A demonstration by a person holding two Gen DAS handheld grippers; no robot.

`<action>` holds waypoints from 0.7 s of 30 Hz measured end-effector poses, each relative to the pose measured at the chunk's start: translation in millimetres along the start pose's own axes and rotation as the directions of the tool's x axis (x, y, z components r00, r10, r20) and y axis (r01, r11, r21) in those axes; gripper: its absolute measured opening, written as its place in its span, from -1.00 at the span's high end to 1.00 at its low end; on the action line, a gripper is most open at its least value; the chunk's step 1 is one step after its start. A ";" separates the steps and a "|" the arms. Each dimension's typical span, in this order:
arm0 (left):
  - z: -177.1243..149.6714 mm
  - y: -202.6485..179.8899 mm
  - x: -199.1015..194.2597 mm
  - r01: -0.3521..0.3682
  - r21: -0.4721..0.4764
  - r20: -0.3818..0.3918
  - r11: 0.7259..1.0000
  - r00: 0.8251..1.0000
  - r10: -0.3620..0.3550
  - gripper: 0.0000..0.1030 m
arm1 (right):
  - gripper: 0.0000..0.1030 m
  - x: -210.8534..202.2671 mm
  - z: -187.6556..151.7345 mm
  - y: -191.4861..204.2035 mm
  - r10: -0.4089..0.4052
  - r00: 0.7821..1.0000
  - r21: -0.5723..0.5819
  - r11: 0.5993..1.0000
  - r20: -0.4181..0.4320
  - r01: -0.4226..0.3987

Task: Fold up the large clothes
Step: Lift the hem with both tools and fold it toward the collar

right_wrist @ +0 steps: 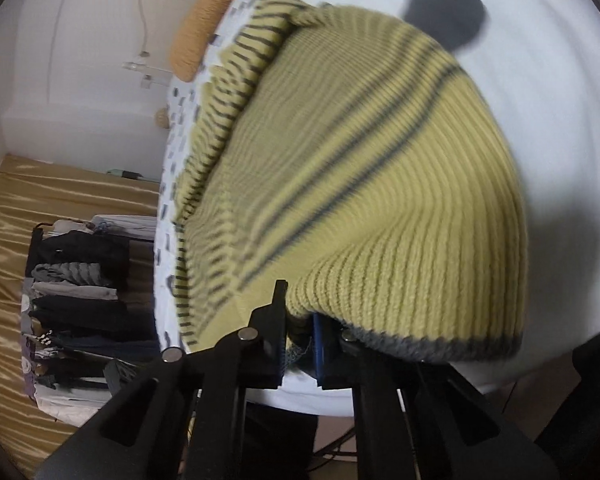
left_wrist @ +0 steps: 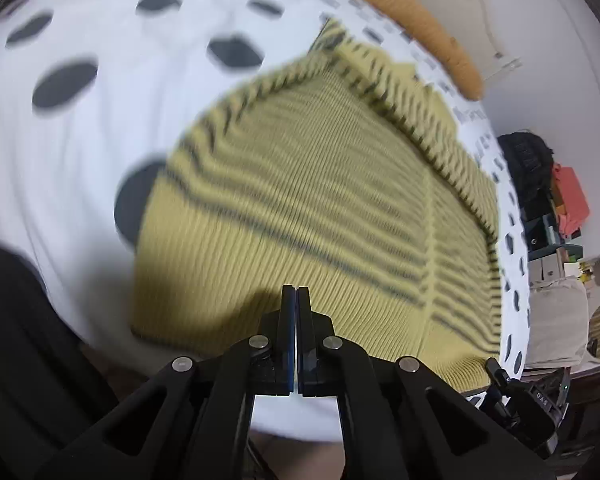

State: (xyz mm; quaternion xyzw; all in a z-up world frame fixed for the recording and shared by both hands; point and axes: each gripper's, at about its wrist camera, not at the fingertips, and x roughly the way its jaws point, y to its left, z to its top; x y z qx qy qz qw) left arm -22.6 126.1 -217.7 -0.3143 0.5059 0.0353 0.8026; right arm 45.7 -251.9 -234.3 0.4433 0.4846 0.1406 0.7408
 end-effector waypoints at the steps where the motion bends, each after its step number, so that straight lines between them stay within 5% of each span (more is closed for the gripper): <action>1: 6.0 1.3 -2.7 -0.012 0.007 0.007 1.000 1.000 0.012 1.00 | 0.79 -0.8 3.1 7.1 0.008 1.000 -0.013 1.000 0.006 -0.008; 4: 11.5 14.3 -2.9 -0.002 -0.044 -0.023 0.999 1.000 0.001 1.00 | 0.79 0.8 10.6 21.2 -0.005 1.000 -0.057 0.998 -0.004 0.005; 10: -36.9 33.7 19.2 0.055 -0.084 -0.180 0.995 0.981 -0.070 0.90 | 0.79 0.0 1.8 4.7 -0.030 0.999 -0.014 0.999 -0.012 0.030; 12: -43.7 33.5 29.1 0.086 -0.108 -0.208 0.990 0.972 -0.108 0.58 | 0.79 -3.7 -1.0 0.2 -0.034 0.999 0.001 0.999 -0.003 0.034; 15: -45.5 28.9 31.8 0.076 -0.101 -0.196 0.992 0.976 -0.095 -0.22 | 0.79 -12.1 1.4 4.3 -0.023 1.000 0.000 1.000 0.014 0.023; 21: -35.3 33.2 61.1 0.106 -0.187 -0.166 0.977 0.976 -0.138 -0.28 | 0.79 -24.3 14.4 19.2 0.004 0.999 -0.030 1.000 0.046 -0.002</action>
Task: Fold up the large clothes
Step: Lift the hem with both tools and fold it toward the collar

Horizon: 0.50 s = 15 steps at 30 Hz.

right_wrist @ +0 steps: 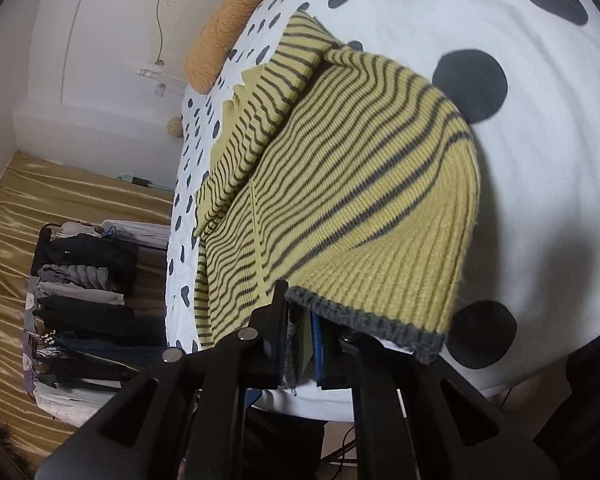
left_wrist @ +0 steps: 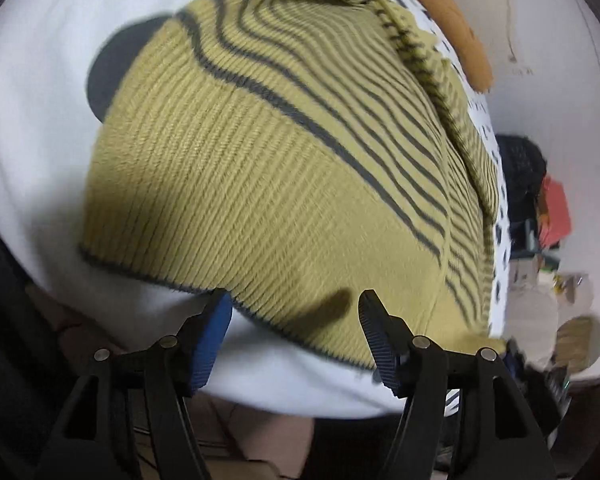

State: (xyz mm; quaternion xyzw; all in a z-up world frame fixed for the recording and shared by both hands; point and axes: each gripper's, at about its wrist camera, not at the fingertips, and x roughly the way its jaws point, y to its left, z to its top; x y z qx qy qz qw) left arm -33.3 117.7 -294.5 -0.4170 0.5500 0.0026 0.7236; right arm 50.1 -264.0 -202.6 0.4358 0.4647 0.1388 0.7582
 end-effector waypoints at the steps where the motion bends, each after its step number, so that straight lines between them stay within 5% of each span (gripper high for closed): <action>1: 2.8 1.5 5.5 0.002 -0.017 0.000 1.000 1.000 -0.002 -0.24 | 0.79 0.4 1.4 1.3 -0.002 1.000 -0.005 1.000 -0.002 0.002; 6: 3.9 2.2 9.3 -0.024 -0.018 -0.009 1.000 1.000 0.023 -0.08 | 0.79 6.6 -2.8 -2.8 -0.041 0.998 -0.002 0.999 -0.041 0.041; 15: -2.6 24.6 16.1 -0.006 -0.099 -0.051 0.995 0.999 0.001 -0.17 | 0.73 29.9 -22.9 -39.3 -0.207 0.967 0.027 0.977 -0.150 0.213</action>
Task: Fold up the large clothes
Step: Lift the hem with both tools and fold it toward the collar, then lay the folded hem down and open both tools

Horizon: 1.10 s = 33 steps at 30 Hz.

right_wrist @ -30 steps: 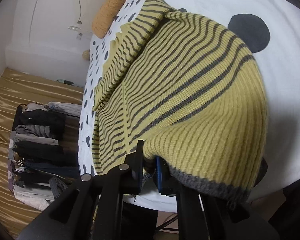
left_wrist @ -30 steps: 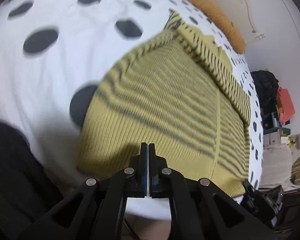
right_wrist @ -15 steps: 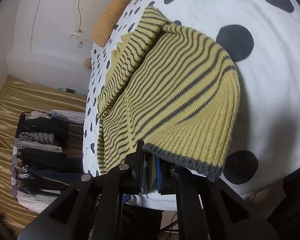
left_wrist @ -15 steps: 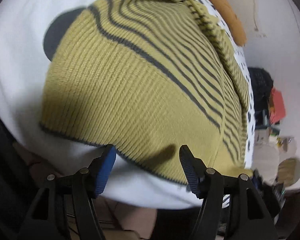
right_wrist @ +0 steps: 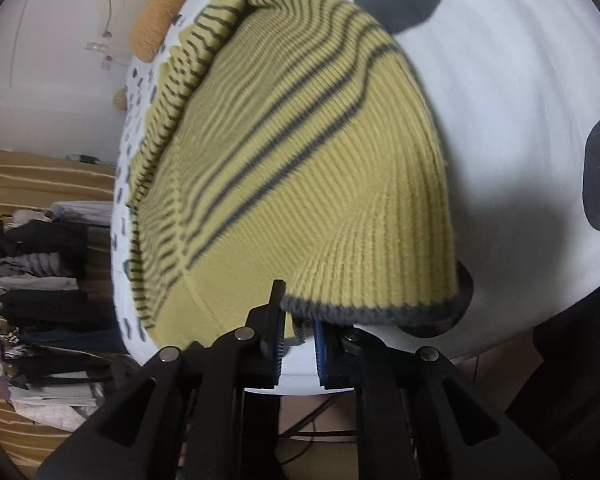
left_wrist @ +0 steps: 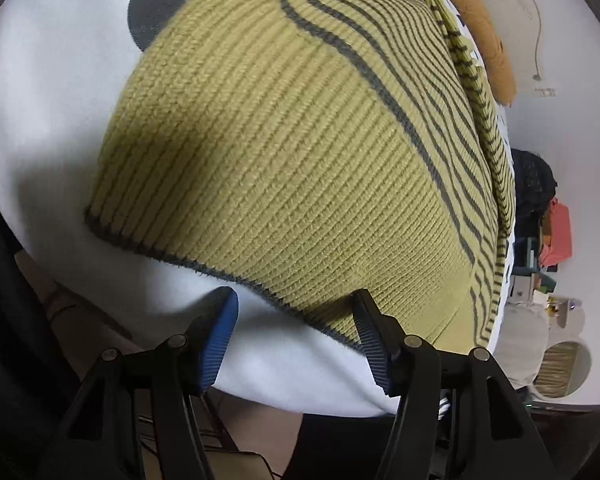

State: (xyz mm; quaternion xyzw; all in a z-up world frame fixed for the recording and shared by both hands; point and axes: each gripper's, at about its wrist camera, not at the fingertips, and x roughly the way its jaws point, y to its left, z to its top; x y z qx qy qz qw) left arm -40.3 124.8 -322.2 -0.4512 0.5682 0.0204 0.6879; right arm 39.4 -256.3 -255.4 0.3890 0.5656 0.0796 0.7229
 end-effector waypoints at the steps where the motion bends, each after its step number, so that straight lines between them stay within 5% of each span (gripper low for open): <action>1: -0.3 0.9 -4.1 -0.005 0.000 0.018 1.000 1.000 0.005 -0.18 | 0.72 4.8 -1.2 -4.3 -0.016 1.000 0.013 1.000 -0.022 0.016; 6: 11.5 15.7 -21.7 -0.032 -0.036 0.075 0.999 0.997 0.035 -0.30 | 0.47 -2.5 -7.1 -15.4 -0.061 0.998 0.026 0.998 -0.021 0.061; 8: 17.6 22.8 -23.5 -0.017 -0.055 0.083 0.998 0.996 0.022 -0.30 | 0.14 -9.9 -7.0 -22.8 -0.088 0.996 0.038 0.995 -0.011 0.089; 12: 27.5 18.2 -27.3 -0.023 -0.018 0.108 1.000 0.994 0.025 -0.24 | 0.10 -23.6 8.0 -40.4 -0.078 0.996 0.093 0.993 0.049 0.073; 14: 31.2 9.8 -29.7 -0.016 -0.001 0.119 1.000 0.993 0.016 0.00 | 0.09 -18.1 17.6 -45.5 -0.050 0.998 0.113 0.993 0.042 0.045; 15: 32.8 9.2 -32.6 -0.005 0.010 0.115 1.000 0.993 0.004 0.31 | 0.07 -13.3 20.8 -45.6 -0.053 0.998 0.108 0.993 0.035 0.049; 16: 35.4 7.3 -35.1 0.006 0.024 0.111 1.000 0.994 -0.009 0.74 | 0.08 -10.2 22.6 -44.1 -0.044 0.998 0.096 0.995 0.038 0.040; 19: 38.0 -7.4 -42.9 -0.001 0.070 0.127 0.998 0.992 -0.008 0.82 | 0.70 -9.7 23.0 -31.9 0.036 0.998 0.045 0.998 0.057 -0.039; 20: 38.8 -12.7 -47.2 -0.001 0.087 0.139 0.996 0.990 -0.011 0.82 | 0.77 -10.9 23.0 -27.3 0.055 0.997 0.037 0.998 0.061 -0.057; 28: 83.1 -72.8 -96.8 0.066 0.207 0.243 0.976 0.963 -0.116 0.82 | 0.80 -31.9 45.8 29.3 0.198 0.972 -0.083 0.979 0.127 -0.188; 33: 146.2 -145.9 -111.1 0.050 0.301 0.313 0.952 0.938 -0.147 0.82 | 0.81 -39.7 103.5 86.7 0.265 0.946 -0.188 0.955 0.189 -0.230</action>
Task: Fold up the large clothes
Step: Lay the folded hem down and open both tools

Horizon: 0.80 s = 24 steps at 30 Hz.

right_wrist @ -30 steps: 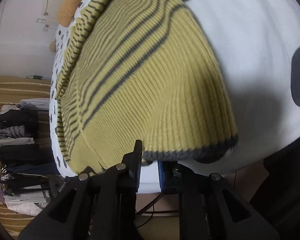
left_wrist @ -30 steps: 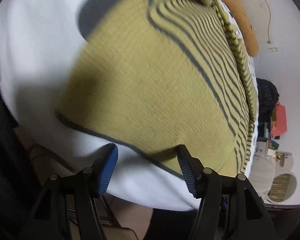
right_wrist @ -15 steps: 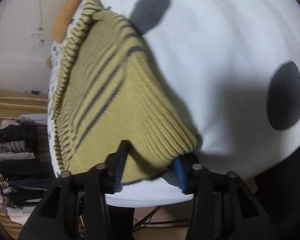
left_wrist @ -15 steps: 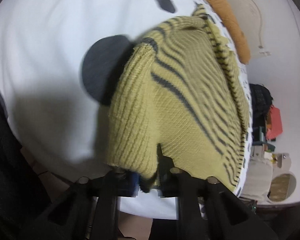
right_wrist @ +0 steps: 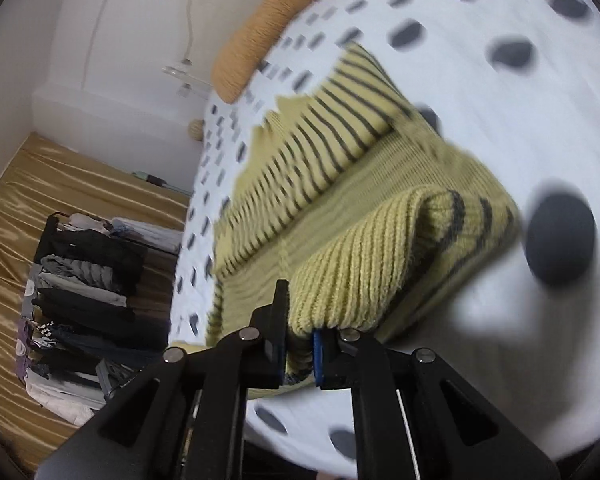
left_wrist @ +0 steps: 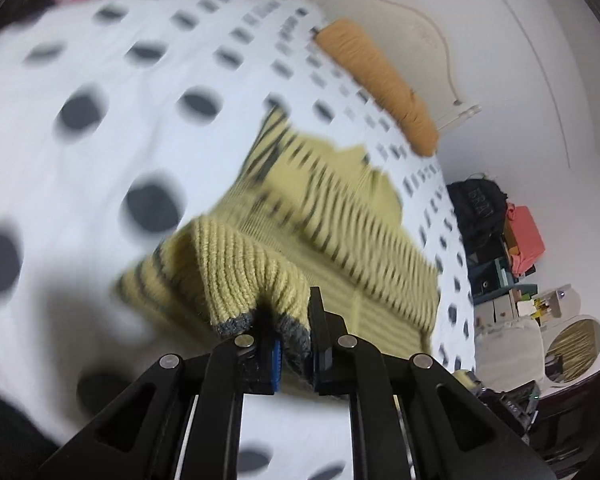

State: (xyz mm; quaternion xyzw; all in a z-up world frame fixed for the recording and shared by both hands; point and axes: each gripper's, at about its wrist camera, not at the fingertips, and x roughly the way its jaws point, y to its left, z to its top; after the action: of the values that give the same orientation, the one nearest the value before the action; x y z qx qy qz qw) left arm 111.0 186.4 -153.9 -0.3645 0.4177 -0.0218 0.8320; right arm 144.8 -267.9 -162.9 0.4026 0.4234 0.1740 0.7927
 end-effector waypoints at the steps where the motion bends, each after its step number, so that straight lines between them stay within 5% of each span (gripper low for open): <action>1: 16.6 -9.5 6.2 -0.001 0.020 0.016 1.000 1.000 0.001 0.82 | 0.81 3.3 14.7 8.3 0.008 1.000 -0.014 1.000 0.021 -0.007; 10: 161.3 -71.5 148.5 -0.107 0.125 0.005 0.986 0.994 0.107 0.82 | 0.81 96.3 161.9 47.6 -0.076 0.995 -0.146 0.986 0.061 0.084; 14: 188.9 -81.9 205.4 -0.154 0.173 -0.009 0.973 0.987 0.158 0.82 | 0.81 131.3 204.4 40.7 -0.107 0.991 -0.150 0.982 0.075 0.117; 19: 204.2 -62.3 272.1 -0.202 0.116 -0.071 0.972 0.975 0.211 0.80 | 0.80 169.1 238.0 14.5 -0.160 0.985 -0.090 0.982 0.061 0.165; 22: 207.3 -49.8 299.4 -0.251 0.108 -0.124 0.962 0.957 0.264 0.63 | 0.78 192.4 245.3 -2.6 -0.205 0.979 -0.070 0.976 0.012 0.205; 24: 215.4 -43.6 301.3 -0.231 0.064 -0.158 0.971 0.958 0.239 0.47 | 0.71 201.5 250.1 -12.5 -0.211 0.977 -0.041 0.977 -0.025 0.209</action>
State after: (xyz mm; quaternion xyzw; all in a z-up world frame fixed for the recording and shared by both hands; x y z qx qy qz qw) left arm 471.6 178.5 -248.2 -0.2903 0.5247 0.0377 0.7994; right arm 463.9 -274.1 -200.4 0.3376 0.4716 0.1033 0.8080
